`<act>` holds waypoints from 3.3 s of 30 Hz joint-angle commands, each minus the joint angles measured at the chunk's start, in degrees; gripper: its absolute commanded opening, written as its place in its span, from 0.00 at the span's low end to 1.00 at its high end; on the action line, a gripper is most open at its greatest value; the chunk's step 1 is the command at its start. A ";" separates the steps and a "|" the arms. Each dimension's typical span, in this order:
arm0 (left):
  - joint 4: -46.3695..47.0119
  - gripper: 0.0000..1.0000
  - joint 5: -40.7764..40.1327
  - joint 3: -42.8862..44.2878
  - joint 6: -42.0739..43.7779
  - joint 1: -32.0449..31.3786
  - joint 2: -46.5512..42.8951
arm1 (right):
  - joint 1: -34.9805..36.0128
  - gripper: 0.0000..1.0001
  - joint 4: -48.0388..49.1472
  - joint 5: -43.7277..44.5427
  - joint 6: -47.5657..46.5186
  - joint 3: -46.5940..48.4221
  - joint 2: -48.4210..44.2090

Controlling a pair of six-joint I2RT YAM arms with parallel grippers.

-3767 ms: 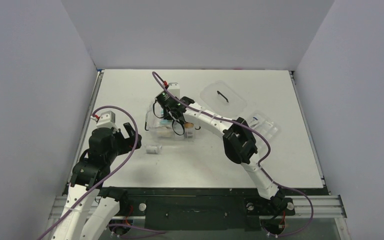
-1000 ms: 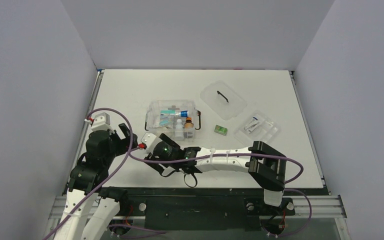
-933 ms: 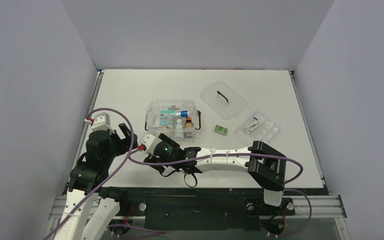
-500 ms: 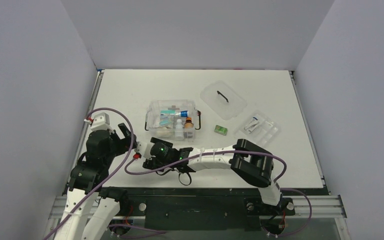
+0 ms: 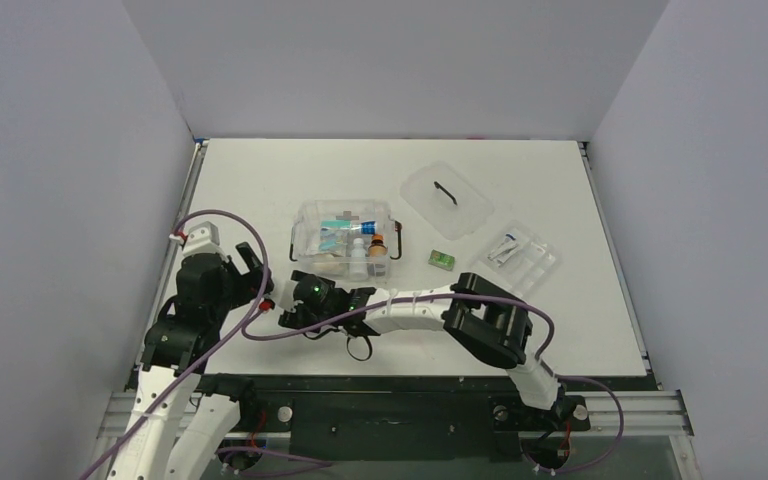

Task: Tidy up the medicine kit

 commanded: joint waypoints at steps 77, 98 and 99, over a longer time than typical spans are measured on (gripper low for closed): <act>0.69 0.87 -2.42 1.52 -1.35 1.69 2.43 | -35.86 0.00 -31.56 16.56 40.87 -36.76 -55.54; 0.82 0.87 -2.59 1.43 -1.29 -0.91 1.50 | -44.47 0.01 -47.48 12.37 19.14 -22.38 -35.93; 0.81 0.87 -2.60 1.43 -1.28 -1.17 1.49 | -44.51 0.01 -47.26 12.14 19.04 -22.39 -35.63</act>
